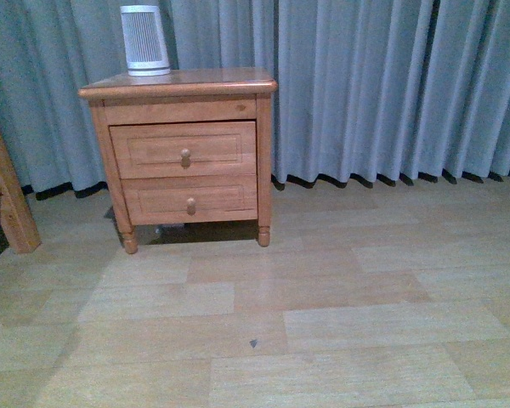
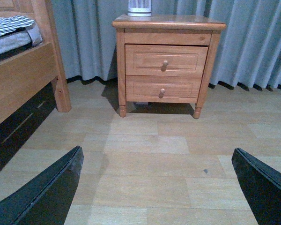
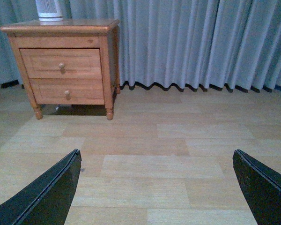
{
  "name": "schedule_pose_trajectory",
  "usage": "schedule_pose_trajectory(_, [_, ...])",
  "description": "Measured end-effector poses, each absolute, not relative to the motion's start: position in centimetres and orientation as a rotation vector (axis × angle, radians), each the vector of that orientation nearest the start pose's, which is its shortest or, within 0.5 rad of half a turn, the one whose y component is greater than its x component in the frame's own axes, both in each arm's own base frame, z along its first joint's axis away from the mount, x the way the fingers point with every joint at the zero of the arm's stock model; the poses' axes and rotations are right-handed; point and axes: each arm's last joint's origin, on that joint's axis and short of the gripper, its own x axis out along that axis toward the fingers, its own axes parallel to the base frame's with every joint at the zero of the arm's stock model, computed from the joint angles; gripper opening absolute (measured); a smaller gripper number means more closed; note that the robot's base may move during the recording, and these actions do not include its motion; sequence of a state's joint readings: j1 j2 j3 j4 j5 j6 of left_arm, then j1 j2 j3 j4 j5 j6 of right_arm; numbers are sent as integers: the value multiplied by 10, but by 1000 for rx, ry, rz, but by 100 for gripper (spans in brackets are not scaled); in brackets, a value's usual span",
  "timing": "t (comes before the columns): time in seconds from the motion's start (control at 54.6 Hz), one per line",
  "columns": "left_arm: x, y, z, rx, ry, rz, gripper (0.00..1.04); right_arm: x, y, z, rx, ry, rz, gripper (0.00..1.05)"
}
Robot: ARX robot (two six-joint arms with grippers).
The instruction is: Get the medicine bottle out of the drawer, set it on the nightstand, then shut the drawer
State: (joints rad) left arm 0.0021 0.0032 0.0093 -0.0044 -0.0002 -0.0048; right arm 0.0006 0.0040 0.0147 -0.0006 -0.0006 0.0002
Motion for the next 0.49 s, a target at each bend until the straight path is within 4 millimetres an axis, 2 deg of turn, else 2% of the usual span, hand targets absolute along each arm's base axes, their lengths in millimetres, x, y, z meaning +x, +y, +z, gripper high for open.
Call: schedule_pose_trajectory(0.494, [97,0,166,-5,-2,2,98,97,0,168,0,-10,1,98])
